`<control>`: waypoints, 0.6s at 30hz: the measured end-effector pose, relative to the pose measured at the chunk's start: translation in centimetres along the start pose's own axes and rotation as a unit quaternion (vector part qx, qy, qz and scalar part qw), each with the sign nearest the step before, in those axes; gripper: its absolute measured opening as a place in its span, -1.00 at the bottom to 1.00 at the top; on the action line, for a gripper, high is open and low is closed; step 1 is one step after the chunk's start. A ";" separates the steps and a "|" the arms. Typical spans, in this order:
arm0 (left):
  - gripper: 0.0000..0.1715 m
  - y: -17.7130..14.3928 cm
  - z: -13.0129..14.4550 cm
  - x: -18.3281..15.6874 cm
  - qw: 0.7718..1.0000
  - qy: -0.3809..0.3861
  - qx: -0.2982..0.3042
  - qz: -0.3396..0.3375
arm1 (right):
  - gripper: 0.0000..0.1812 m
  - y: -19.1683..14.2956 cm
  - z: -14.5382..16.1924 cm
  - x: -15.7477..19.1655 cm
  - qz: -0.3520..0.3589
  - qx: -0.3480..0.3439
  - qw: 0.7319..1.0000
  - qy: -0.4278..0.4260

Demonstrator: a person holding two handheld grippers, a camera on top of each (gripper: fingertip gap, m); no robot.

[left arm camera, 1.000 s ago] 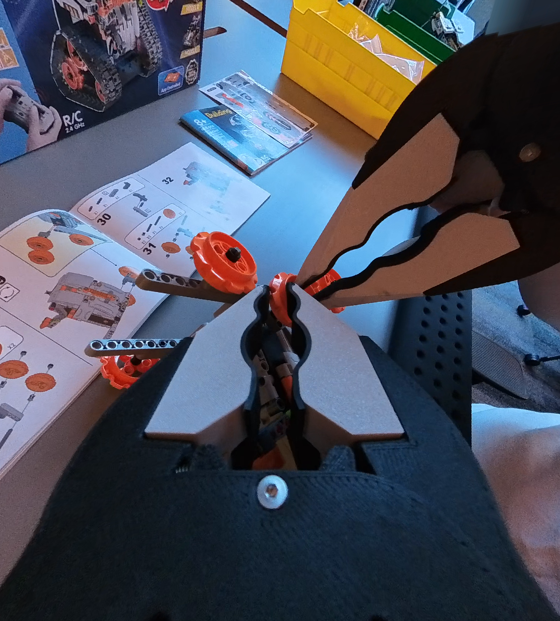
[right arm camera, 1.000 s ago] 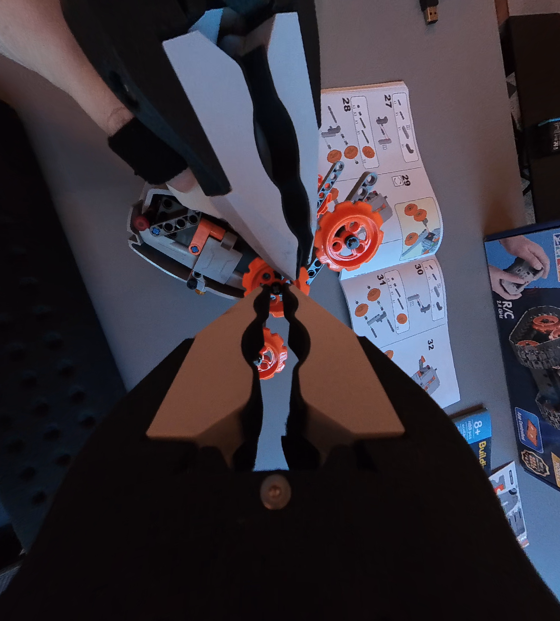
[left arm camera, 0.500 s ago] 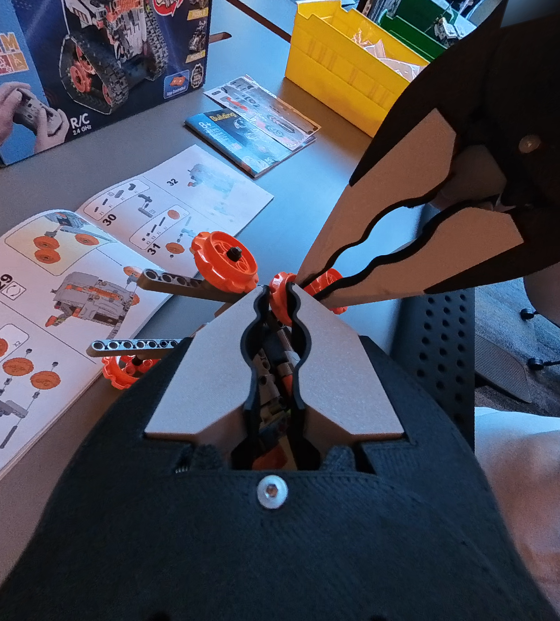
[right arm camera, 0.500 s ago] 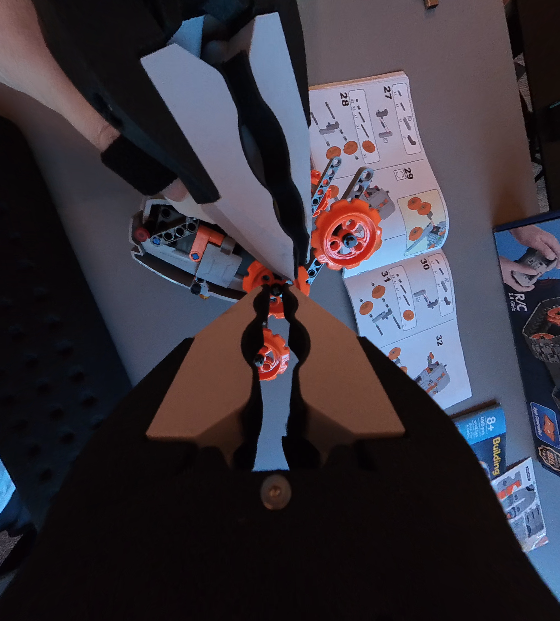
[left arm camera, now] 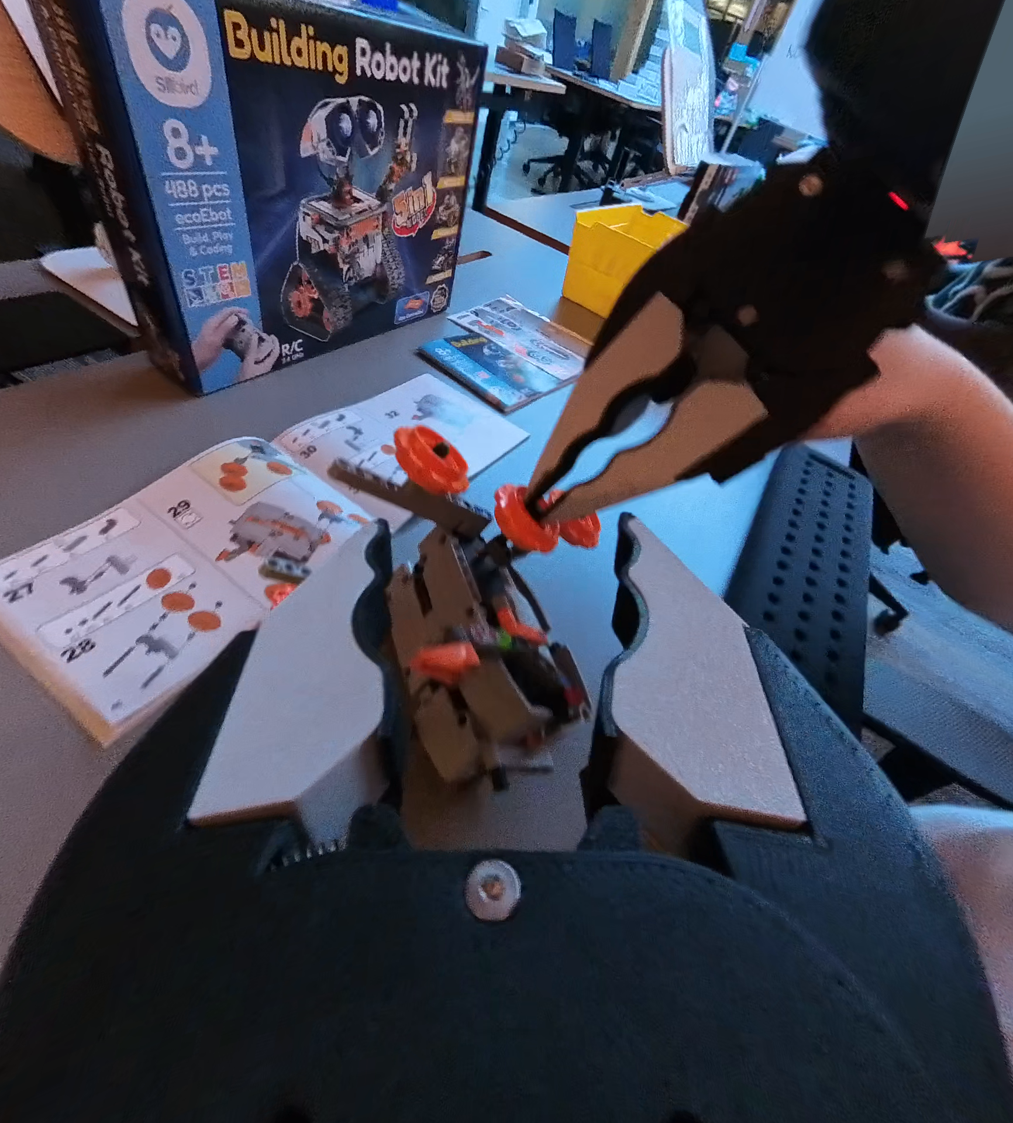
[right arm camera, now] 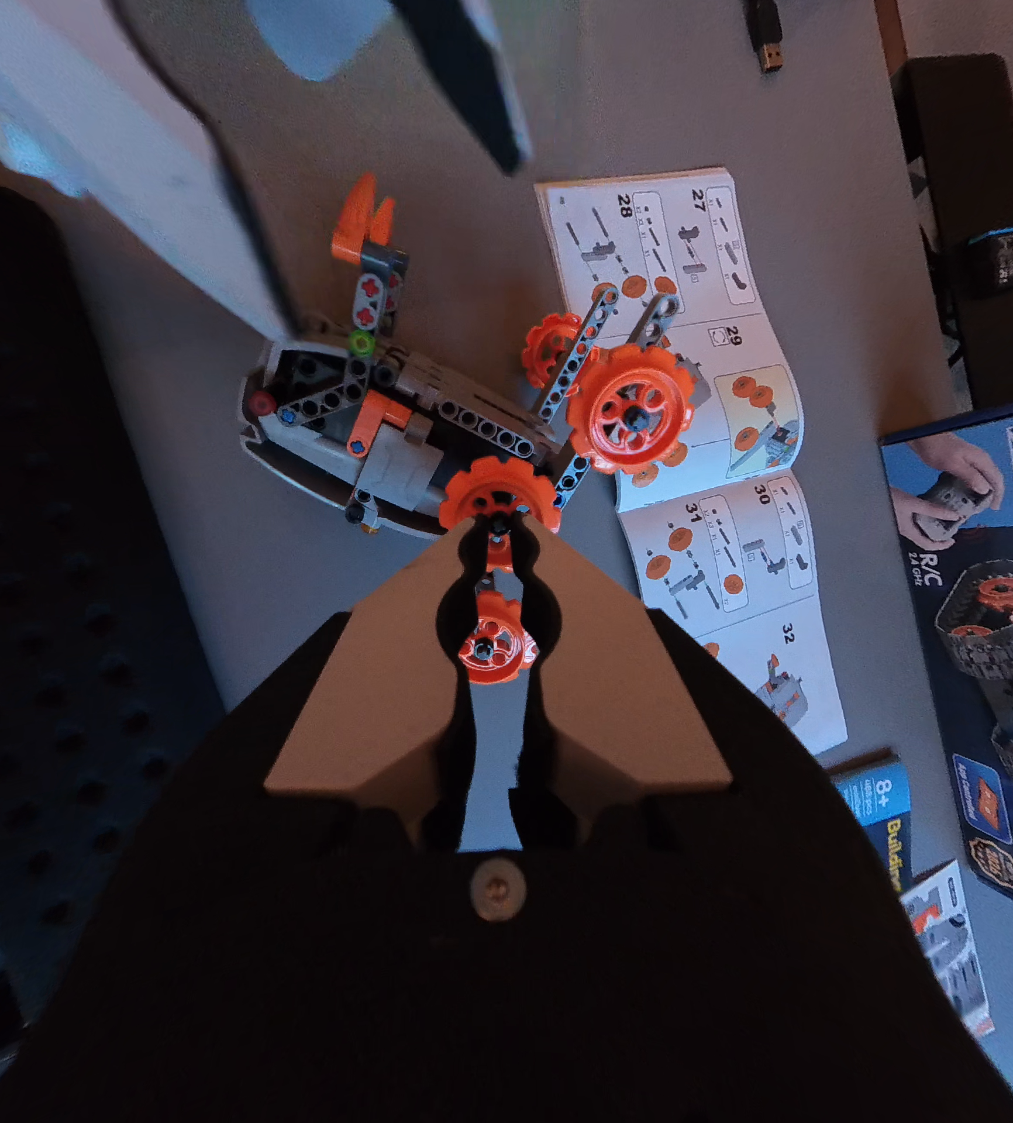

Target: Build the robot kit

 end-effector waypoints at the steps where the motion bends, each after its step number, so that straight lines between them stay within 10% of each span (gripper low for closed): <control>1: -0.19 -0.8 0.8 -0.2 1.000 0.009 -0.005 -0.005 | -0.93 0.0 0.1 0.0 -0.001 -0.003 1.000 -0.004; 11: -0.18 -3.3 3.0 -1.3 0.990 0.051 -0.114 -0.070 | -0.93 -0.2 0.1 0.0 0.016 -0.069 0.996 -0.060; 18: -0.10 -2.3 6.3 -2.2 0.996 0.033 -0.048 -0.065 | -0.92 -0.4 0.8 -0.3 0.006 -0.072 0.994 -0.084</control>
Point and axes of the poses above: each gripper's, where its closed fingertips meet, y out along the fingers, z out of its underside, x = y × z across the jaws, the point moved 3 cm from there along -y, back along the fingers, and after that the axes turned 7 degrees about -z, right-handed, at the moved point
